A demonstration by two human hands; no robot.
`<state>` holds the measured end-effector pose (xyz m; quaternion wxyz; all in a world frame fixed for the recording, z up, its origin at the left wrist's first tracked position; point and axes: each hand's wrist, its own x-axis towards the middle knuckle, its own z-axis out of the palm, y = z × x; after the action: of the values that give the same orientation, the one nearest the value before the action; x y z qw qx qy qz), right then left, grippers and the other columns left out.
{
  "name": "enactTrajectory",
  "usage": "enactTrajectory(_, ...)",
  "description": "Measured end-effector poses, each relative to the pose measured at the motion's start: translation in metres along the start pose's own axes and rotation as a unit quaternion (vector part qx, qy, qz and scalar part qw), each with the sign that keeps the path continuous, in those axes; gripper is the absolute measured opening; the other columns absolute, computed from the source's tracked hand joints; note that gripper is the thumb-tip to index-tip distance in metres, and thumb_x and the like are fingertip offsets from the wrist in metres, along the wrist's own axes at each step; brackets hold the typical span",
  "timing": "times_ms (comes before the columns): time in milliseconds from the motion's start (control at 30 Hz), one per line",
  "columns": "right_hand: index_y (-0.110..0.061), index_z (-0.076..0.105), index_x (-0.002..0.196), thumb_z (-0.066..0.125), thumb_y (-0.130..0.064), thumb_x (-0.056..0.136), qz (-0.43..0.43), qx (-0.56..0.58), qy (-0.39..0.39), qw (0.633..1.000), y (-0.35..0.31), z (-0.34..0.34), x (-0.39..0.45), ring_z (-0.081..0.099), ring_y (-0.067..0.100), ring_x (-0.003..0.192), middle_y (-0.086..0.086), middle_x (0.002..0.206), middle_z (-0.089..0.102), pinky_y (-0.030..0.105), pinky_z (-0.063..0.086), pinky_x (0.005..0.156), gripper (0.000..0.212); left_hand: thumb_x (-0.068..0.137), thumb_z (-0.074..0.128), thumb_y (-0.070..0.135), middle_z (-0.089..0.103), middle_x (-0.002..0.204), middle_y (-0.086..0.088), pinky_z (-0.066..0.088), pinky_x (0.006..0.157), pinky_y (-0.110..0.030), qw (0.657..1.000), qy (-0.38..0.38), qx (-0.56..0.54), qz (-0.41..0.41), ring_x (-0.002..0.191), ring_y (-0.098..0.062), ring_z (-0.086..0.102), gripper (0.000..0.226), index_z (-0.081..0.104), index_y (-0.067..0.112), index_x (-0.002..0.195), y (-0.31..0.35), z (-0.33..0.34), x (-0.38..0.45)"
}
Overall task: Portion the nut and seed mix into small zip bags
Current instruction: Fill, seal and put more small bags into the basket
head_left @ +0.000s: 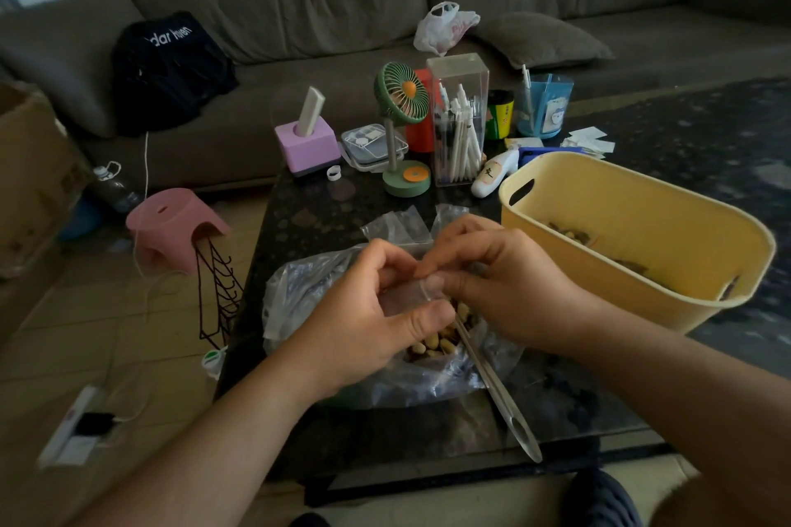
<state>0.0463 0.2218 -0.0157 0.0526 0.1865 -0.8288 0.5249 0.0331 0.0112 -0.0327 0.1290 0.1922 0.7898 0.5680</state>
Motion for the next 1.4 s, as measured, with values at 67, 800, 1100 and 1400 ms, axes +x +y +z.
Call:
enactTrajectory(67,-0.036,0.080,0.090,0.080,-0.016,0.088,-0.014,-0.007,0.006,1.000,0.002,-0.002,0.001,0.064,0.015,0.098,-0.004,0.099,0.065,0.034,0.057,0.087,0.020,0.060,0.088,0.075,0.075,0.120,0.004,0.060,0.098,-0.046,0.999,-0.014,-0.044,-0.014,0.115,-0.016,0.071,0.074,0.060,0.037,0.116,0.000,0.000,0.000)
enactTrajectory(800,-0.037,0.068,0.120,0.062,-0.026,0.103,0.032,-0.007,0.047,0.998,0.002,-0.002,0.002,0.071,0.008,0.093,-0.011,0.102,0.072,0.030,0.061,0.082,0.021,0.086,0.077,0.034,0.074,0.130,-0.012,0.049,0.103,-0.035,0.968,-0.053,-0.215,-0.113,0.127,-0.024,0.067,0.053,0.069,0.006,0.130,0.001,-0.009,0.001)
enactTrajectory(1100,-0.035,0.065,0.131,0.059,-0.005,0.096,0.035,-0.393,-0.259,0.882,0.058,0.004,-0.002,0.056,0.016,0.106,-0.005,0.119,0.055,0.030,0.050,0.084,0.047,0.063,0.083,0.053,0.080,0.115,0.002,0.059,0.093,-0.043,0.961,-0.023,-0.101,-0.256,0.116,-0.022,0.069,0.062,0.081,0.015,0.112,0.003,-0.033,-0.002)
enactTrajectory(1400,-0.030,0.060,0.132,0.065,-0.011,0.098,-0.054,-0.404,-0.122,0.905,0.045,-0.006,0.005,0.064,0.015,0.105,-0.007,0.129,0.060,0.034,0.060,0.080,0.039,0.067,0.091,0.055,0.071,0.121,0.016,0.062,0.093,-0.033,0.933,-0.212,0.136,-0.256,0.111,-0.008,0.069,0.055,0.074,0.043,0.118,0.003,-0.027,-0.013)
